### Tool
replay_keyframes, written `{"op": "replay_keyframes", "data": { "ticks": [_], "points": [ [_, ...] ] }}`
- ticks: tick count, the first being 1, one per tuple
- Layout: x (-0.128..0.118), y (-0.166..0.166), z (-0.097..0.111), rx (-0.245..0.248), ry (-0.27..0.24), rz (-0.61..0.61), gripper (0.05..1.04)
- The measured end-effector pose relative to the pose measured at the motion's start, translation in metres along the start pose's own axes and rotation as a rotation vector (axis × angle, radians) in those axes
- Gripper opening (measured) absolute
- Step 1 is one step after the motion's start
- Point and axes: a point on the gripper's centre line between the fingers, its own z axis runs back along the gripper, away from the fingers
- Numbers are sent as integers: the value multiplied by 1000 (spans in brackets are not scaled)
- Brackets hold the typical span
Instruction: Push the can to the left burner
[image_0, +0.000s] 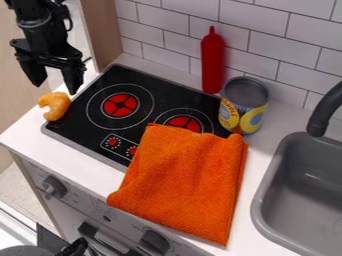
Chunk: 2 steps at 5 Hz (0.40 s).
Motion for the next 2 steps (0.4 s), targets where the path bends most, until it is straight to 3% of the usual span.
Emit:
{"op": "replay_keyframes", "data": {
  "ticks": [1, 2],
  "points": [
    [-6, -3, -8, -10, 30, 11, 1000],
    [-15, -24, -16, 23, 52, 134, 1000]
  ]
}}
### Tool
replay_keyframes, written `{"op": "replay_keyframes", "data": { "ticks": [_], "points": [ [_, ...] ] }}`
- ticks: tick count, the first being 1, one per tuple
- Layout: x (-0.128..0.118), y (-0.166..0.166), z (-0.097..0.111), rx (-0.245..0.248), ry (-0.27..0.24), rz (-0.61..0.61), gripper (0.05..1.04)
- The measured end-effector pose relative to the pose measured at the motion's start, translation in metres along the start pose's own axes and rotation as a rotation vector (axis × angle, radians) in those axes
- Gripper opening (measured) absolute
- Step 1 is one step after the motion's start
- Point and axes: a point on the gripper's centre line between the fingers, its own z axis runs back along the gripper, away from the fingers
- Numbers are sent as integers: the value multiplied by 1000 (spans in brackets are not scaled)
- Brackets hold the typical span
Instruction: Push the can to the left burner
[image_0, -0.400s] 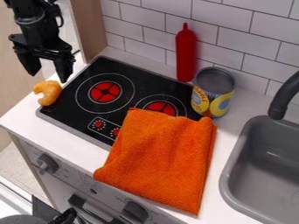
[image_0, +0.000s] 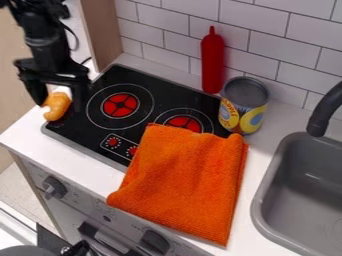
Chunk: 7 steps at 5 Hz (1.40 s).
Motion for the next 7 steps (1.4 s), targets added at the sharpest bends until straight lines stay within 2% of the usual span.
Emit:
{"op": "replay_keyframes", "data": {
  "ticks": [1, 2, 3, 4, 5, 7],
  "points": [
    [-3, -25, 1, 11, -38, 135, 1000],
    [-7, -52, 3, 6, -11, 232, 1000],
    [-15, -87, 11, -57, -1, 270, 1000],
    [-24, -122, 16, -92, 27, 359, 1000],
    [-32, -156, 19, -135, -24, 420, 1000],
    [-38, -216, 27, -220, -29, 496, 1000]
  ]
}}
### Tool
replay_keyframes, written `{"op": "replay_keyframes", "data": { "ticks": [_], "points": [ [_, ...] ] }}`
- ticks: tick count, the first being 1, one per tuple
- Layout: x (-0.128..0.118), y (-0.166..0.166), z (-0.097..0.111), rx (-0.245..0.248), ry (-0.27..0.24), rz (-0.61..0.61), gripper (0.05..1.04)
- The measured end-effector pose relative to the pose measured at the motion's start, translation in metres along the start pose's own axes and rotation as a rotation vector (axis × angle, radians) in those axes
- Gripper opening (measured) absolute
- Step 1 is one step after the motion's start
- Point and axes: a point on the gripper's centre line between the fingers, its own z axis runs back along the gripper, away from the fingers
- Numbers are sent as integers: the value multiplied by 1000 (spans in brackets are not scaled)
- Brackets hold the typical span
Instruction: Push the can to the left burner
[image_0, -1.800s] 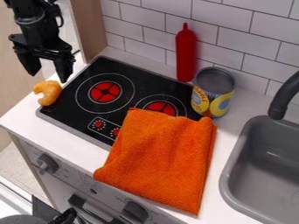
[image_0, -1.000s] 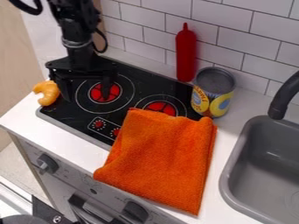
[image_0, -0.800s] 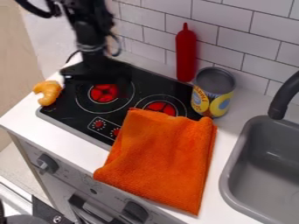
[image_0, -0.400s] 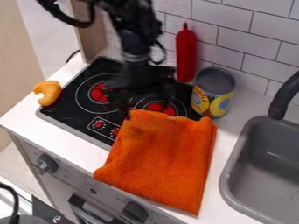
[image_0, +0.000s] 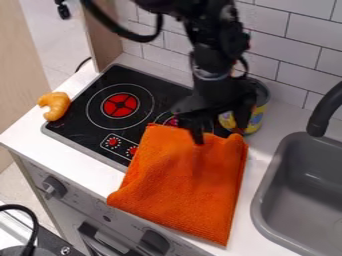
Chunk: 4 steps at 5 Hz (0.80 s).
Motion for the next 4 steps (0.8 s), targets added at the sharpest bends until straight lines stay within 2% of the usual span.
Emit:
{"op": "replay_keyframes", "data": {
  "ticks": [1, 2, 3, 4],
  "points": [
    [-5, -20, -1, -56, 46, 89, 1000],
    [-4, -33, -4, -96, 42, 193, 1000],
    [-3, -42, -7, -108, 73, 331, 1000],
    [0, -52, -12, -59, 120, 434, 1000]
  ]
}}
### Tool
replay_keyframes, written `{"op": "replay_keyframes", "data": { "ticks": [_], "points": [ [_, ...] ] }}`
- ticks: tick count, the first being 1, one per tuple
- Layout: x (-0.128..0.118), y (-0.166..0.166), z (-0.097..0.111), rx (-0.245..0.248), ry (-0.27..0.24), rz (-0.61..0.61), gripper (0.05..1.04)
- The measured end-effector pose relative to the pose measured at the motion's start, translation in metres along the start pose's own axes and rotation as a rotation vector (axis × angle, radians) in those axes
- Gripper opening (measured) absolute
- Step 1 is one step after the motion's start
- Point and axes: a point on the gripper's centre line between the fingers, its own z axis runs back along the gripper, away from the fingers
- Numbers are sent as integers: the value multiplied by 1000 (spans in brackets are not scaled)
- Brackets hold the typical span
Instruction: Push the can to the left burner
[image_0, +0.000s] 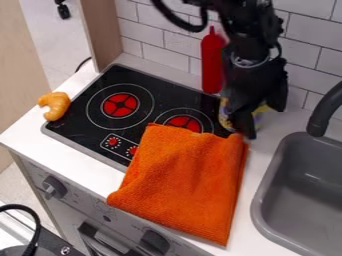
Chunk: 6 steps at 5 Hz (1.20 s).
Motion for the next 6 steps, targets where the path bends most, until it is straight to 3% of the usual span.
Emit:
{"op": "replay_keyframes", "data": {
  "ticks": [1, 2, 3, 4, 5, 6],
  "points": [
    [-3, -16, -8, 36, -19, 121, 1000],
    [-3, -23, -14, 33, -92, 268, 1000],
    [0, -29, -17, -53, -144, 385, 1000],
    [4, -31, -26, -65, -166, 492, 1000],
    [10, -38, -27, -76, -252, 556, 1000],
    [21, -40, -28, 15, -210, 523, 1000]
  ]
}}
